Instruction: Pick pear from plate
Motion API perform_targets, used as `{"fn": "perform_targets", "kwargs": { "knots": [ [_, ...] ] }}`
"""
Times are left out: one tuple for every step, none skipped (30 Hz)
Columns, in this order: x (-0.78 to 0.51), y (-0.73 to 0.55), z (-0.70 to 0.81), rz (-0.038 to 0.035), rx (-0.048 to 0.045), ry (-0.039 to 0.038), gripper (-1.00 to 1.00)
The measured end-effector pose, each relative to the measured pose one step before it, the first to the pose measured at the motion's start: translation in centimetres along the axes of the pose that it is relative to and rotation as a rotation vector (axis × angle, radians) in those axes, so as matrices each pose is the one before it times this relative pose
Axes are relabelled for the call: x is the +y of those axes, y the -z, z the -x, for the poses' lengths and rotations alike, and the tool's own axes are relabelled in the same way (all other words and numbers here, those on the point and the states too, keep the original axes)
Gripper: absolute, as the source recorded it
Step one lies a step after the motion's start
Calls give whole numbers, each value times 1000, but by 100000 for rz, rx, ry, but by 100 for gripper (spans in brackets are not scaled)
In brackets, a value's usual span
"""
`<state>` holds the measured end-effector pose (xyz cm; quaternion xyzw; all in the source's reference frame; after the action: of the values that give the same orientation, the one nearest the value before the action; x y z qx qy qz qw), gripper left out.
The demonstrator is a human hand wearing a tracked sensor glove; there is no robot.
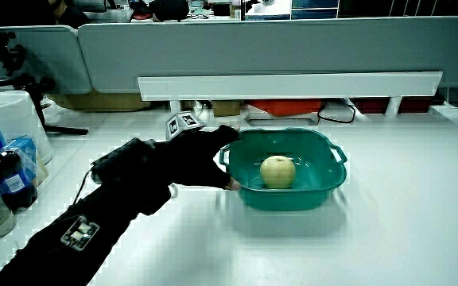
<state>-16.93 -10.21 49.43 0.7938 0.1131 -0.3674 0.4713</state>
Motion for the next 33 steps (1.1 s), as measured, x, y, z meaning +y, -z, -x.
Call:
{"fn": "perform_targets", "kwargs": {
  "knots": [
    [212,-89,-268,-630,47,370,0],
    [226,-43,-161,133,-1295,710,0],
    [179,-33,-174,-28,21,98,0],
    [126,-12,-184,15,-202,535,0],
    [745,-179,821,-1327,884,5244,0],
    [-219,79,-760,948,-877,-6194,0],
    [176,-18,-91,-19,-495,559,0],
    [178,-60,8,198,432,-1010,0],
    [63,-22,-153,105,-359,-840,0],
    [273,7,94,95,-162,-173,0],
    [98,24,-147,-10,287,-693,0],
    [756,-87,757,-1114,2403,4870,0],
    [-430,274,-870,1729,-2650,-5598,0],
    [289,204,44,1348,159,-205,0],
    [85,253,-247,1456,742,-1926,0],
    [374,236,44,692,967,-1509,0],
    [213,232,-195,1720,1088,-1428,0],
    [568,168,207,2193,1593,-832,0],
    [172,151,-103,330,1836,-2554,0],
    [236,127,-21,621,303,-1208,0],
    [392,139,204,478,351,-801,0],
    [190,180,-1,878,509,-1200,0],
    [338,199,81,487,-438,-865,0],
    [131,262,-154,1052,259,-1144,0],
    [337,284,-26,490,1170,-889,0],
    [239,263,-161,22,1866,-1553,0],
    [168,296,-238,496,888,-504,0],
    [528,219,87,-1321,2667,317,0],
    [93,147,-79,-886,713,-284,0],
    [252,137,90,147,46,642,0],
    [179,107,89,60,-181,-484,0],
    [34,84,-46,48,27,-1041,0],
    [428,102,166,-349,38,830,0]
  ]
}}
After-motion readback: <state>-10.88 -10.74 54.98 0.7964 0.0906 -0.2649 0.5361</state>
